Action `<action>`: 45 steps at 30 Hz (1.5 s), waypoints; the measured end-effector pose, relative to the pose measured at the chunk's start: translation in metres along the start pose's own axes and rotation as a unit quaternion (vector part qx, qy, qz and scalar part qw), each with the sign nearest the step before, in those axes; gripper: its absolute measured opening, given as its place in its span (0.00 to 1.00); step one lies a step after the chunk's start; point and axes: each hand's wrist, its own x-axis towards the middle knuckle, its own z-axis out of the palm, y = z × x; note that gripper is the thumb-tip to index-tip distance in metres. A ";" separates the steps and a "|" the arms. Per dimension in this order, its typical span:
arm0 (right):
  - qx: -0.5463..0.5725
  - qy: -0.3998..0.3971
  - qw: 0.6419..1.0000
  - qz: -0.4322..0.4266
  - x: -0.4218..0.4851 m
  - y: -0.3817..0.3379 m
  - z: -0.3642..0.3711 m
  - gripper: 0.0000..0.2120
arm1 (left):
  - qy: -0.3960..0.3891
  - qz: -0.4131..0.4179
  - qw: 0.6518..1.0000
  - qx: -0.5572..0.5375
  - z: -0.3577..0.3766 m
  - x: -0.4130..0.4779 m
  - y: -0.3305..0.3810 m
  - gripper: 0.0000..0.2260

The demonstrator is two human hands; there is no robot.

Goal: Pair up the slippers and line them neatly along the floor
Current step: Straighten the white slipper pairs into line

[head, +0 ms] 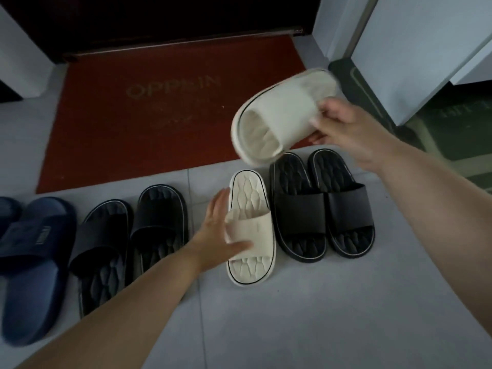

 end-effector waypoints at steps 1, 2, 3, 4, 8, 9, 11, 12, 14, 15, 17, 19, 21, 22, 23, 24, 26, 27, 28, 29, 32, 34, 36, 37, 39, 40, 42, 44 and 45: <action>-0.061 -0.040 0.997 -0.024 -0.002 -0.015 0.016 0.05 | 0.060 -0.008 0.996 -0.065 -0.009 -0.001 -0.003 0.38; -0.118 -0.077 0.989 -0.044 -0.005 -0.029 0.033 0.04 | 0.118 -0.022 0.984 -0.128 -0.022 -0.002 -0.006 0.28; -0.164 -0.112 0.978 -0.058 -0.009 -0.039 0.052 0.06 | 0.166 -0.045 0.966 -0.192 -0.039 -0.003 -0.009 0.18; -0.194 -0.144 0.968 -0.063 -0.014 -0.045 0.071 0.07 | 0.207 -0.069 0.943 -0.251 -0.056 -0.006 -0.012 0.11; -0.242 -0.266 0.930 -0.071 -0.036 -0.032 0.147 0.12 | 0.351 -0.051 0.917 -0.183 -0.107 -0.026 -0.016 0.08; -0.260 -0.282 0.920 -0.072 -0.041 -0.024 0.161 0.12 | 0.336 -0.020 0.935 -0.110 -0.113 -0.030 -0.013 0.09; -0.306 -0.302 0.901 -0.063 -0.048 -0.005 0.180 0.17 | 0.185 0.016 0.983 -0.002 -0.112 -0.034 0.000 0.19; -0.319 -0.303 0.896 -0.053 -0.051 0.004 0.186 0.19 | 0.082 0.010 0.995 0.053 -0.107 -0.035 0.006 0.28; -0.318 -0.293 0.901 -0.029 -0.058 0.018 0.192 0.19 | -0.069 -0.008 0.976 0.206 -0.086 -0.036 0.009 0.43; -0.306 -0.294 0.905 -0.020 -0.061 0.023 0.192 0.20 | -0.096 -0.016 0.956 0.277 -0.074 -0.035 0.007 0.46; -0.268 -0.300 0.915 -0.019 -0.067 0.028 0.183 0.22 | -0.100 -0.026 0.926 0.364 -0.052 -0.032 0.004 0.46; -0.262 -0.248 0.932 -0.038 -0.067 0.033 0.158 0.21 | -0.093 -0.015 0.897 0.432 -0.039 -0.025 0.003 0.44; -0.329 -0.153 0.930 -0.052 -0.061 0.043 0.119 0.20 | -0.097 -0.003 0.877 0.470 -0.032 -0.014 0.007 0.40; -0.403 -0.125 0.906 -0.031 -0.057 0.050 0.095 0.22 | -0.106 -0.008 0.878 0.466 -0.029 -0.009 0.009 0.38; -0.487 -0.124 0.864 0.021 -0.054 0.058 0.072 0.27 | -0.115 -0.015 0.886 0.449 -0.027 -0.004 0.012 0.34; -0.553 -0.149 0.816 0.083 -0.053 0.064 0.051 0.33 | -0.122 -0.023 0.896 0.426 -0.024 0.001 0.015 0.30; -0.591 -0.206 0.762 0.164 -0.053 0.078 0.025 0.39 | -0.122 -0.044 0.918 0.375 -0.020 0.008 0.020 0.24; -0.575 -0.212 0.772 0.168 -0.054 0.086 0.019 0.38 | -0.121 -0.056 0.927 0.351 -0.018 0.011 0.021 0.21; -0.549 -0.204 0.796 0.157 -0.053 0.092 0.017 0.35 | -0.119 -0.069 0.935 0.328 -0.016 0.014 0.023 0.19; -0.523 -0.192 0.819 0.136 -0.051 0.097 0.016 0.31 | -0.120 -0.079 0.940 0.308 -0.014 0.017 0.024 0.18; -0.505 -0.200 0.832 0.114 -0.041 0.102 0.004 0.26 | -0.125 -0.078 0.952 0.270 -0.010 0.027 0.030 0.16; -0.521 -0.208 0.817 0.132 -0.037 0.103 -0.015 0.26 | -0.116 -0.064 0.962 0.237 -0.001 0.033 0.037 0.16; -0.534 -0.198 0.808 0.154 -0.035 0.107 -0.035 0.27 | -0.095 -0.044 0.971 0.213 0.014 0.036 0.043 0.16; -0.539 -0.194 0.803 0.162 -0.036 0.109 -0.044 0.28 | -0.081 -0.034 0.973 0.215 0.023 0.037 0.045 0.16; -0.548 -0.187 0.795 0.181 -0.037 0.114 -0.055 0.29 | -0.051 -0.018 0.967 0.248 0.039 0.040 0.049 0.16; -0.552 -0.184 0.790 0.192 -0.038 0.117 -0.059 0.29 | -0.039 -0.011 0.961 0.273 0.045 0.041 0.050 0.16; -0.557 -0.173 0.784 0.211 -0.040 0.120 -0.067 0.29 | -0.031 -0.002 0.942 0.335 0.052 0.045 0.051 0.17; -0.562 -0.161 0.780 0.222 -0.042 0.120 -0.070 0.31 | -0.028 0.001 0.923 0.385 0.054 0.047 0.049 0.19; -0.564 -0.153 0.781 0.219 -0.044 0.120 -0.070 0.32 | -0.025 0.001 0.917 0.399 0.054 0.046 0.049 0.20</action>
